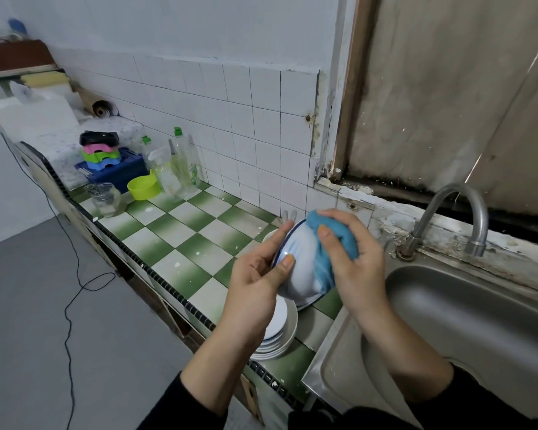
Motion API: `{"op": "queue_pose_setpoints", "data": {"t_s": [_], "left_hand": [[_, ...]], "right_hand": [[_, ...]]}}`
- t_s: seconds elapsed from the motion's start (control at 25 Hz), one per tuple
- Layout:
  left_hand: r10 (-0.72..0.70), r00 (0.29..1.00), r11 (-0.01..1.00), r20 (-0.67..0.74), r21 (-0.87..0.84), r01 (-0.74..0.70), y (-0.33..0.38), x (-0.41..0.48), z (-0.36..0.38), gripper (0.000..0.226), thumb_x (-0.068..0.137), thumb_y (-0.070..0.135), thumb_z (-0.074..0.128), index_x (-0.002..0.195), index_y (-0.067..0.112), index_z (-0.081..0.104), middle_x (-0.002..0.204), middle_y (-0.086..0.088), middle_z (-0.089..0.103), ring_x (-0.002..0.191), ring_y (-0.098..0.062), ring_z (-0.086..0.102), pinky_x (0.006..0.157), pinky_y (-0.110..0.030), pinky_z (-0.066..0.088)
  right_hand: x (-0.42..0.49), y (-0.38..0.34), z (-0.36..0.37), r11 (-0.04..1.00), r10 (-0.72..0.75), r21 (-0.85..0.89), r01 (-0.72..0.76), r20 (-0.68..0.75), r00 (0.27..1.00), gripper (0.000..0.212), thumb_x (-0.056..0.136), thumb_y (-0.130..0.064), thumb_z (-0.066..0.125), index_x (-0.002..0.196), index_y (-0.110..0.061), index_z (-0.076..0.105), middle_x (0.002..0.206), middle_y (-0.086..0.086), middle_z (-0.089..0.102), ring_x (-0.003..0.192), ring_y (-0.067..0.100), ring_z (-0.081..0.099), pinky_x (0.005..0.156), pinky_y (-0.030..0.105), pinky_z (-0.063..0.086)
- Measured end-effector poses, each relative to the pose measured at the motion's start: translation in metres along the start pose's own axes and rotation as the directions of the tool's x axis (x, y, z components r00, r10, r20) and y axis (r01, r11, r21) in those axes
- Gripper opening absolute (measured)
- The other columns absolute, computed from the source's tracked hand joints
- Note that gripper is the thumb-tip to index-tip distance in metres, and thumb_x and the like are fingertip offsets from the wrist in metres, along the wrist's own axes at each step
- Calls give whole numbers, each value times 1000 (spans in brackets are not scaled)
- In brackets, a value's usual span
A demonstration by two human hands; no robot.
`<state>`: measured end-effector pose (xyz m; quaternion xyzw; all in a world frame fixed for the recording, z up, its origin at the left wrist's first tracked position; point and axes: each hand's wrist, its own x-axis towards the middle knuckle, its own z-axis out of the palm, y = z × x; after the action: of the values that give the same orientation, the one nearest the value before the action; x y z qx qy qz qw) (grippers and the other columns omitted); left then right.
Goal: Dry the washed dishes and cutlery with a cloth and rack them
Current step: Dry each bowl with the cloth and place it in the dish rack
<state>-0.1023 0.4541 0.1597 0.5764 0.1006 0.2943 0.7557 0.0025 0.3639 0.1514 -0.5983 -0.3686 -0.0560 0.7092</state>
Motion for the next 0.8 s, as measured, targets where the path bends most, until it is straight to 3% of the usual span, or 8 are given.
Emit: {"op": "queue_pose_setpoints", "data": {"t_s": [0.08, 0.2, 0.24, 0.4, 0.48, 0.6, 0.68, 0.8], "left_hand": [[-17, 1000, 1000, -24, -11, 17, 1, 1, 5, 46, 80, 3, 57, 124, 15, 60, 128, -3, 64, 124, -18, 56, 105, -34, 44], [-42, 999, 999, -12, -23, 41, 5, 4, 6, 46, 88, -14, 50, 125, 12, 60, 117, -5, 70, 106, -17, 66, 84, -29, 55], [-42, 999, 999, -7, -31, 42, 5, 4, 6, 45, 88, -14, 50, 123, 13, 61, 116, -4, 70, 104, -15, 67, 81, -26, 55], [-25, 999, 998, -40, -64, 22, 4, 1, 12, 45, 78, 4, 59, 121, 14, 62, 124, -3, 66, 119, -16, 60, 97, -28, 50], [-37, 996, 997, -75, -74, 32, 6, 3, 16, 43, 83, -3, 58, 123, 12, 61, 127, -6, 65, 117, -16, 61, 96, -27, 51], [-73, 992, 994, -106, -84, 65, 11, 3, 18, 45, 89, -15, 47, 118, 15, 64, 122, -7, 67, 98, -12, 67, 74, -20, 55], [-82, 989, 993, -125, -98, 69, 9, 0, 20, 43, 90, -12, 48, 117, 17, 64, 122, -5, 67, 104, -12, 66, 82, -22, 55], [-96, 977, 988, -192, -141, 69, 8, -2, 28, 39, 89, -8, 51, 117, 17, 63, 124, -3, 66, 115, -14, 62, 97, -28, 50]], "right_hand": [[3, -5, 2, 998, -41, -46, 40, -16, 999, 14, 87, -24, 61, 101, -25, 66, 106, -11, 67, 104, 11, 61, 91, 29, 45], [-15, -1, 2, 816, -443, -318, 482, 190, 876, 20, 88, -18, 61, 105, -12, 68, 119, 14, 61, 113, 33, 55, 103, 40, 40], [-14, 0, -1, 803, -460, -321, 502, 201, 865, 20, 88, -17, 61, 105, -11, 68, 118, 15, 61, 112, 32, 55, 103, 39, 41], [12, -4, -4, 999, -20, -37, 18, -69, 997, 14, 88, -20, 59, 99, -25, 66, 100, -12, 68, 96, 3, 62, 87, 19, 44], [2, -5, 1, 982, -139, -137, 128, -74, 988, 15, 90, -19, 58, 103, -22, 66, 109, -1, 66, 107, 13, 60, 95, 24, 42], [-29, 6, 1, 809, -473, -342, 477, 102, 875, 20, 90, -18, 59, 109, -14, 65, 123, 17, 58, 118, 36, 52, 104, 44, 39], [-26, 11, -2, 873, -407, -285, 396, 22, 913, 21, 90, -20, 59, 109, -16, 64, 124, 12, 59, 119, 29, 55, 103, 43, 41], [-3, 7, -2, 992, -117, -66, 109, -141, 983, 20, 90, -26, 56, 107, -20, 64, 115, 4, 65, 113, 13, 60, 99, 37, 46]]}}
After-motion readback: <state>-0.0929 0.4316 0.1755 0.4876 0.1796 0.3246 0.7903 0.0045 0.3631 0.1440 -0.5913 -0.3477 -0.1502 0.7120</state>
